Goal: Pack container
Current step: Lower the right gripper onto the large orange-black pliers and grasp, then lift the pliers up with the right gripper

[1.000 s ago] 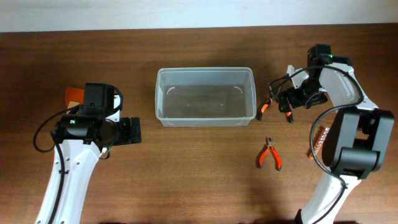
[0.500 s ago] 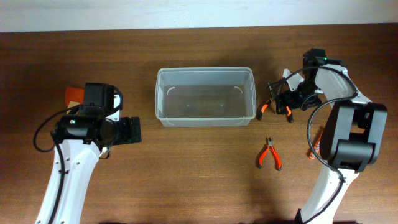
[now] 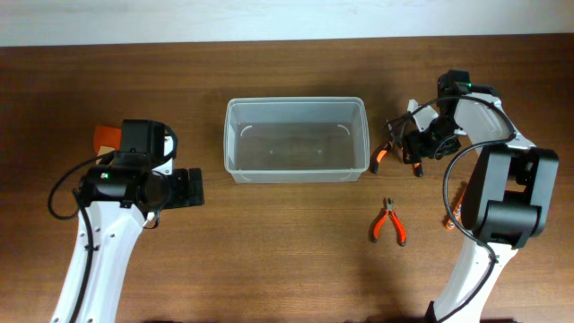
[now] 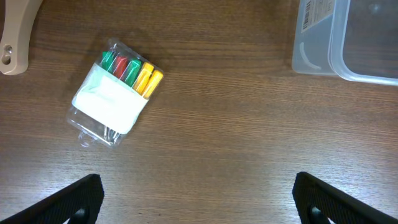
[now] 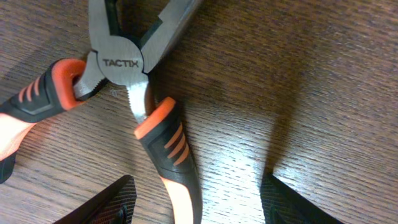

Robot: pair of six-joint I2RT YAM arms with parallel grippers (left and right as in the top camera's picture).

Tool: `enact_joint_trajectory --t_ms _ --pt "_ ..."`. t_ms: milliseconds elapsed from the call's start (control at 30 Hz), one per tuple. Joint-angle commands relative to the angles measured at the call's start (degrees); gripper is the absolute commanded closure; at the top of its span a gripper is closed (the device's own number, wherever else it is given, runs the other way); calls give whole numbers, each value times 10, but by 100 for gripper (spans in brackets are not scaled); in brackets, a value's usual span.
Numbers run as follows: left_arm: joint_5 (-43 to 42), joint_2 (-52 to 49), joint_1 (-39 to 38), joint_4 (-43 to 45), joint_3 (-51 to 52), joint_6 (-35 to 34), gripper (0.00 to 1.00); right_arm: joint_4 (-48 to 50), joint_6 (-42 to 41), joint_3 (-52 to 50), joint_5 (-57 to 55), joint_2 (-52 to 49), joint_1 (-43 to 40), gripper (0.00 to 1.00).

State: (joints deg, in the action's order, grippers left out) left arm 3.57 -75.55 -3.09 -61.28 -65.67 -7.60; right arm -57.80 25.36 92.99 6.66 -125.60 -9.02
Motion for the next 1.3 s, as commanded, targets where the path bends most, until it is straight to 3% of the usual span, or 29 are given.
enact_joint_trajectory --t_ms 0,67,433,600,800,1100,1267 --pt "-4 -1 1 2 1 -7 1 0 -9 -6 0 -26 1 28" --pt "-4 -1 1 2 1 -7 1 1 -19 -6 -43 -27 4 26" --pt "-4 -1 1 2 1 -7 1 9 -23 -6 -50 -32 23 26" --pt "-4 -1 1 2 1 -7 1 9 -25 -6 -50 -32 23 31" --pt "-9 -1 1 2 1 -7 1 11 -36 -7 -50 -32 23 42" --pt "-9 -1 1 2 1 -7 1 6 -38 -7 -50 -32 23 69" --pt "-9 -1 1 2 1 -7 1 4 -39 -7 -49 -32 23 76"
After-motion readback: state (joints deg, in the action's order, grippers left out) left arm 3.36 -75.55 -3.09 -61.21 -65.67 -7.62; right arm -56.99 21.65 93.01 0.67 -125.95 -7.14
